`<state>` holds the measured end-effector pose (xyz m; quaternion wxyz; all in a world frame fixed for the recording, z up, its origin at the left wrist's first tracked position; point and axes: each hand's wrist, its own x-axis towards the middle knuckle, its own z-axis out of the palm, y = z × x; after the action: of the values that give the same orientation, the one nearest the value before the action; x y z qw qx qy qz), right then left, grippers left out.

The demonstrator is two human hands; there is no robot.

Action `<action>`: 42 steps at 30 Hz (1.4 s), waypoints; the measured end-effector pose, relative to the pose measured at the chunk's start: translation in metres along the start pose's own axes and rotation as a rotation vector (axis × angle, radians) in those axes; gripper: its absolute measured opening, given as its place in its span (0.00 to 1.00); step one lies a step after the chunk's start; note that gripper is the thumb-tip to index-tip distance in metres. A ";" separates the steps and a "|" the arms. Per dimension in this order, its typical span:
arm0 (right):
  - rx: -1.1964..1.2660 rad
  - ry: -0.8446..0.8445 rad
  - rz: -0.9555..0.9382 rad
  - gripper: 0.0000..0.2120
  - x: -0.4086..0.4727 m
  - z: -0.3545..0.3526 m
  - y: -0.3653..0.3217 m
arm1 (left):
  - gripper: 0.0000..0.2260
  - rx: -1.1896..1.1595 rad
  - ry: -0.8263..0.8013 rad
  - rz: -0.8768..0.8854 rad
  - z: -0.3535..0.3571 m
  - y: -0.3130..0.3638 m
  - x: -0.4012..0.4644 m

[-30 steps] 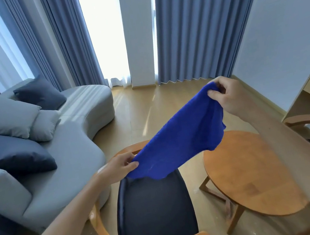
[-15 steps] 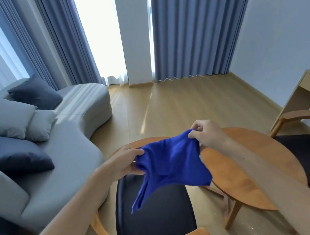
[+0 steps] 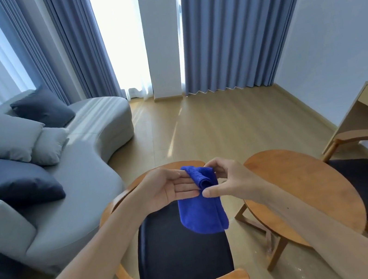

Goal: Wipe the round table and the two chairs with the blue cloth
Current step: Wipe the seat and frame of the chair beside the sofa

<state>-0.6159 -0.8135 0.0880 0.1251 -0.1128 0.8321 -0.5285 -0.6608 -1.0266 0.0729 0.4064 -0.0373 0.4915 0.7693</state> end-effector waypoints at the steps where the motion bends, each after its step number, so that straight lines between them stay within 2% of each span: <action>1: -0.050 0.021 -0.013 0.20 0.000 0.001 0.002 | 0.17 0.034 -0.041 0.003 -0.002 0.000 0.000; 4: -0.094 0.120 -0.056 0.12 0.002 0.001 0.006 | 0.18 0.185 -0.126 0.010 -0.006 -0.002 0.000; 7: -0.071 0.137 -0.088 0.10 0.001 -0.009 0.006 | 0.15 0.353 -0.082 0.033 -0.014 -0.004 -0.001; 9: -0.045 0.109 -0.115 0.10 -0.001 -0.018 0.002 | 0.11 0.535 0.072 0.101 -0.018 -0.007 0.000; 11: -0.031 0.074 -0.137 0.10 -0.004 -0.025 -0.001 | 0.10 0.754 0.314 0.185 -0.021 -0.012 0.001; 12: -0.025 0.055 -0.148 0.11 -0.006 -0.028 -0.002 | 0.13 0.848 0.412 0.213 -0.023 -0.014 0.001; 13: -0.017 0.038 -0.158 0.11 -0.007 -0.030 -0.002 | 0.18 0.901 0.440 0.219 -0.025 -0.016 0.001; 15: -0.002 0.014 -0.169 0.12 -0.008 -0.032 -0.002 | 0.26 0.887 0.297 0.176 -0.027 -0.018 -0.003; 17: 0.003 0.015 -0.172 0.13 -0.008 -0.033 0.000 | 0.24 0.885 0.150 0.138 -0.025 -0.021 -0.007; 18: 0.006 0.029 -0.169 0.14 -0.008 -0.035 0.002 | 0.20 0.916 0.136 0.158 -0.023 -0.022 -0.009; 20: -0.019 0.095 -0.150 0.15 -0.008 -0.039 0.006 | 0.14 0.978 0.198 0.281 -0.019 -0.019 -0.013; 22: -0.193 0.212 -0.135 0.14 -0.008 -0.042 0.013 | 0.12 1.006 0.309 0.434 -0.015 -0.009 -0.017; 25: -0.462 0.306 -0.109 0.11 -0.005 -0.041 0.023 | 0.13 1.156 0.414 0.575 -0.004 0.005 -0.021; 28: -0.481 0.341 -0.101 0.12 -0.002 -0.037 0.028 | 0.14 1.246 0.423 0.645 0.006 0.009 -0.022; 31: -0.433 0.329 -0.095 0.13 0.003 -0.038 0.027 | 0.15 1.294 0.434 0.676 0.007 0.011 -0.022; 36: -0.412 0.190 -0.044 0.23 0.007 -0.035 0.029 | 0.13 1.316 0.417 0.681 0.015 0.016 -0.019; 42: -0.307 0.098 0.071 0.23 0.009 -0.027 0.040 | 0.12 1.354 0.346 0.692 0.027 0.023 -0.016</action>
<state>-0.6357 -0.7763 0.0619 0.0844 -0.0751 0.9117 -0.3950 -0.6566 -1.0192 0.1109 -0.0048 0.2547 0.8942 0.3681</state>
